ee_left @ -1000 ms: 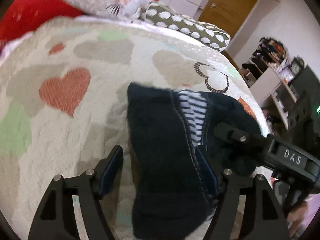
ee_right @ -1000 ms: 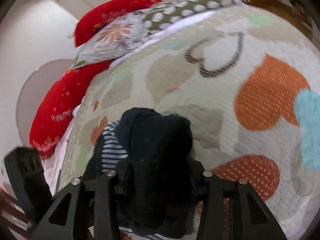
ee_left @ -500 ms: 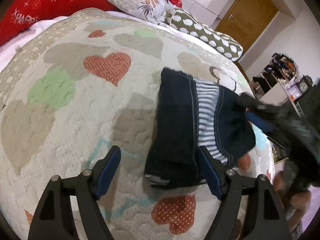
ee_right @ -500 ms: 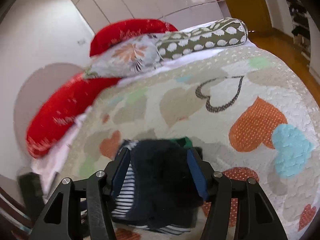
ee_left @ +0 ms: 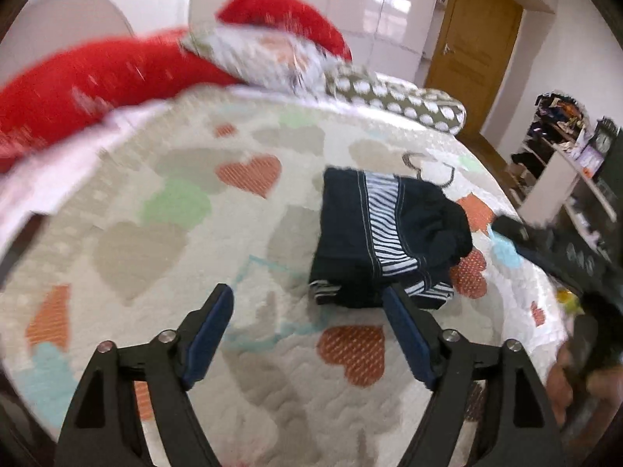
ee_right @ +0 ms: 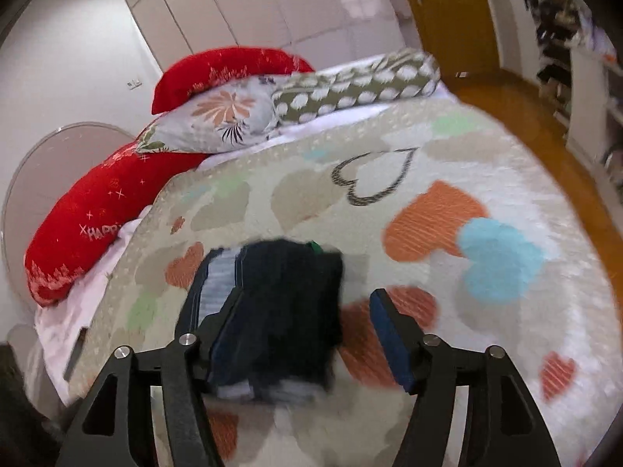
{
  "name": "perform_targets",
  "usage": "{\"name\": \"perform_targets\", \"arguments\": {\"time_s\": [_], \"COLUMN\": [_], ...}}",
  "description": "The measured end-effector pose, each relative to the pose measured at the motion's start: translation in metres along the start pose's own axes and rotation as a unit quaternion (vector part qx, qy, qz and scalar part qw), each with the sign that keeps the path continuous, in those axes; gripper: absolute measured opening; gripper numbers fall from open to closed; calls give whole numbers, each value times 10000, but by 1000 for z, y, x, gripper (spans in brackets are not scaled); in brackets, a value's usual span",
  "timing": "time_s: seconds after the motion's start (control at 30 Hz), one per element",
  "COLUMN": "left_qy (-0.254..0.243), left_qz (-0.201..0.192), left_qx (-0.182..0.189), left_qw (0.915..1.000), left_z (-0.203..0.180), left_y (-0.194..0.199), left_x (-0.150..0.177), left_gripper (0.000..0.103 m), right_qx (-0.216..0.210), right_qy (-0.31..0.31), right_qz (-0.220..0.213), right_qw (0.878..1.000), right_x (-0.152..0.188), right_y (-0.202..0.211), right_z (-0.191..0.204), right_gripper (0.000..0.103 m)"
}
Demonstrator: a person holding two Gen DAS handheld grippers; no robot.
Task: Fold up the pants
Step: 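Release the bundle and pull both grippers back from it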
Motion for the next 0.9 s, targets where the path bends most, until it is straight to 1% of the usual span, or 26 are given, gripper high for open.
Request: {"name": "perform_targets", "arguments": {"time_s": [0.13,0.2,0.3,0.47,0.57,0.63,0.8,0.9], "left_qy": [-330,-486,-565,-621,-706,-707,-701,-696], "left_qz": [-412,-529,-597,-589,-596,-564,-403,-300], "left_qx": [-316,-448,-525,-460,-472,-399,-294,-217], "left_qw": [9981,9964,9952,9953,9946,9951,9963,9969], "left_z": [-20,-29,-38,-53,-62,-66,-71,-72], "left_y": [34,47,64,83,91,91,86,82], "left_x": [13,20,29,37,39,38,41,43], "left_gripper": [91,95,96,97,97,97,97,97], "right_qx": [248,309,380,438,439,416,513,534], "right_qy": [121,128,99,-10,-15,79,462,523], "right_qz": [-172,-153,-47,83,113,68,-85,-79], "right_qw": [9995,9993,9992,9990,9990,9991,9976,9972], "right_x": [42,62,86,109,117,122,132,133], "right_y": [39,53,68,87,96,103,112,111], "right_z": [-9,-15,-22,-30,-29,-26,-14,-13], "right_gripper": [73,73,73,75,75,76,78,78]}}
Point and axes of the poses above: each gripper's, at about its wrist camera, not at the fingertips, and y roughly against the way its jaws point, z to its left, x to its underside, the point moved 1 cm from there along -y, roughly the way its jaws point, and after that the axes turned 10 degrees about x, right-handed, at the moved point
